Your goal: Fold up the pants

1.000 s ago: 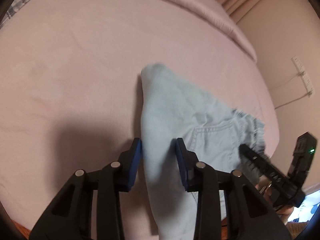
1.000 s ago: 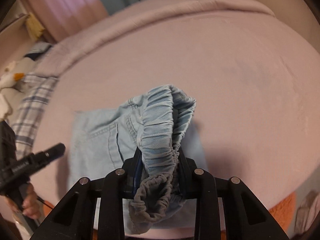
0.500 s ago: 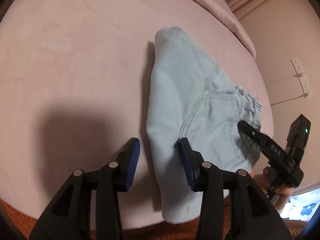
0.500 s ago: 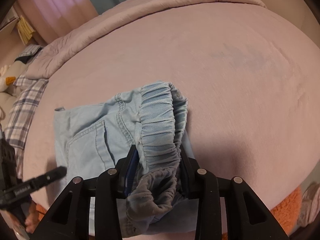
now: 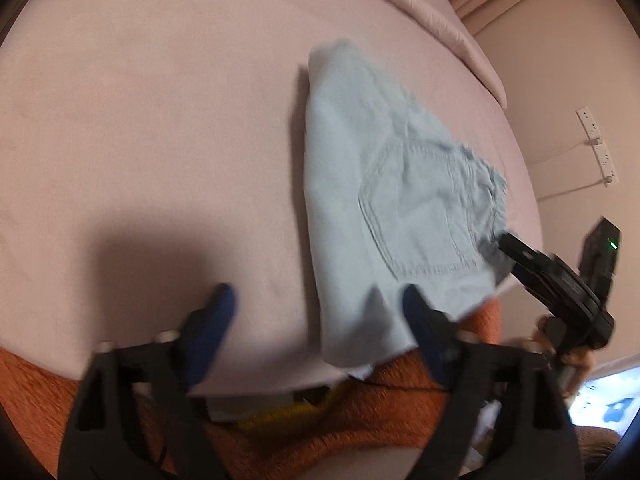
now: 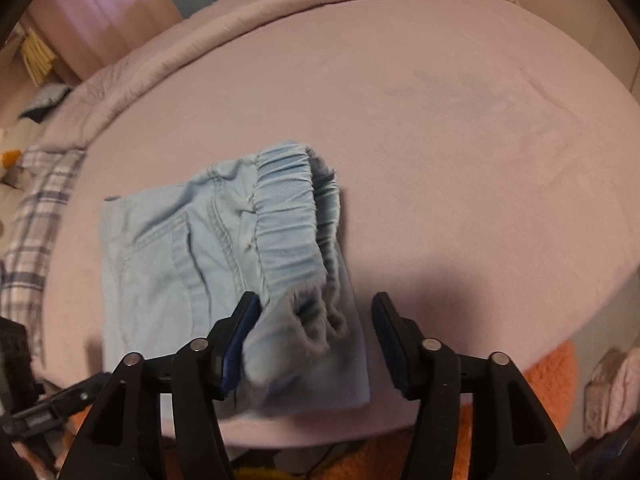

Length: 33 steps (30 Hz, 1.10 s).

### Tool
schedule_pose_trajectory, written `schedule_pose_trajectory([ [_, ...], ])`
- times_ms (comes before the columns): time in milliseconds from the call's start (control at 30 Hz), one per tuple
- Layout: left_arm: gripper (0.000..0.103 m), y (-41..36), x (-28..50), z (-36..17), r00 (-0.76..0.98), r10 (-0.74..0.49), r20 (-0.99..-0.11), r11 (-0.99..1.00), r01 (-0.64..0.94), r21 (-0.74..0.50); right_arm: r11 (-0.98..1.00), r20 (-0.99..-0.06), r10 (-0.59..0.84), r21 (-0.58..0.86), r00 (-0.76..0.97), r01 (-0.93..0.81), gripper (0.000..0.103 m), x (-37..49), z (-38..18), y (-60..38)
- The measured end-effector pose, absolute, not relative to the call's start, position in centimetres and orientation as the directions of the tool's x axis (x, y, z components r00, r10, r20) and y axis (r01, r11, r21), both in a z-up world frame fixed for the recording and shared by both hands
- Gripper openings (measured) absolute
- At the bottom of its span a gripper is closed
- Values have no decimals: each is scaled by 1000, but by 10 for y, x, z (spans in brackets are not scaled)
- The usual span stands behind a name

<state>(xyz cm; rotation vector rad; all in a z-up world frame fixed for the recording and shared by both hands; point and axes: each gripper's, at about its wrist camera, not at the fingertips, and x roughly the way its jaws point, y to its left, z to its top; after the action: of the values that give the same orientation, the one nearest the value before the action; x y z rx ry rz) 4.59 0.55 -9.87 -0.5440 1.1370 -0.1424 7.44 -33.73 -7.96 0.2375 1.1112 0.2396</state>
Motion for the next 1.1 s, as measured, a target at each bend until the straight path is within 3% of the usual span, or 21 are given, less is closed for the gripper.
schedule_pose_trajectory([
  [100,93,4,55,-96,456,-340,-822,873,-173,-457,935,-823,346,342,450,-95,83,69,-72,-348],
  [133,92,2,61,-99,453,-369,-812,859,-166,-483,933,-816,354,346,456,-105,85,68,-73,-350],
  [267,87,-9,84,-118,413,-446,-794,826,-153,-543,902,-819,427,419,384,-109,85,81,-99,-353],
  [500,89,-21,101,-120,413,-466,-783,824,-119,-553,877,-801,478,455,361,-151,85,94,-116,-350],
  [567,80,-22,104,-120,422,-489,-763,807,-112,-579,871,-795,491,449,356,-199,85,100,-117,-344],
  [633,72,-25,105,-121,428,-495,-756,802,-111,-587,868,-791,495,436,359,-236,76,102,-115,-337],
  [700,57,-31,105,-121,433,-464,-773,821,-116,-559,862,-785,506,445,357,-242,68,108,-117,-329],
  [733,43,-32,102,-119,437,-440,-785,837,-116,-534,860,-784,509,451,356,-238,62,107,-116,-328],
  [767,38,-32,99,-116,442,-429,-788,843,-119,-525,859,-784,511,457,352,-231,59,106,-115,-328],
  [833,30,-32,94,-111,456,-441,-773,832,-117,-543,856,-781,517,466,350,-224,43,102,-112,-328],
  [933,25,-29,85,-96,480,-445,-756,827,-104,-552,871,-784,490,422,381,-252,37,93,-95,-317],
  [1100,25,-21,73,-65,541,-397,-741,859,-64,-508,868,-764,494,407,416,-285,35,92,-73,-309],
])
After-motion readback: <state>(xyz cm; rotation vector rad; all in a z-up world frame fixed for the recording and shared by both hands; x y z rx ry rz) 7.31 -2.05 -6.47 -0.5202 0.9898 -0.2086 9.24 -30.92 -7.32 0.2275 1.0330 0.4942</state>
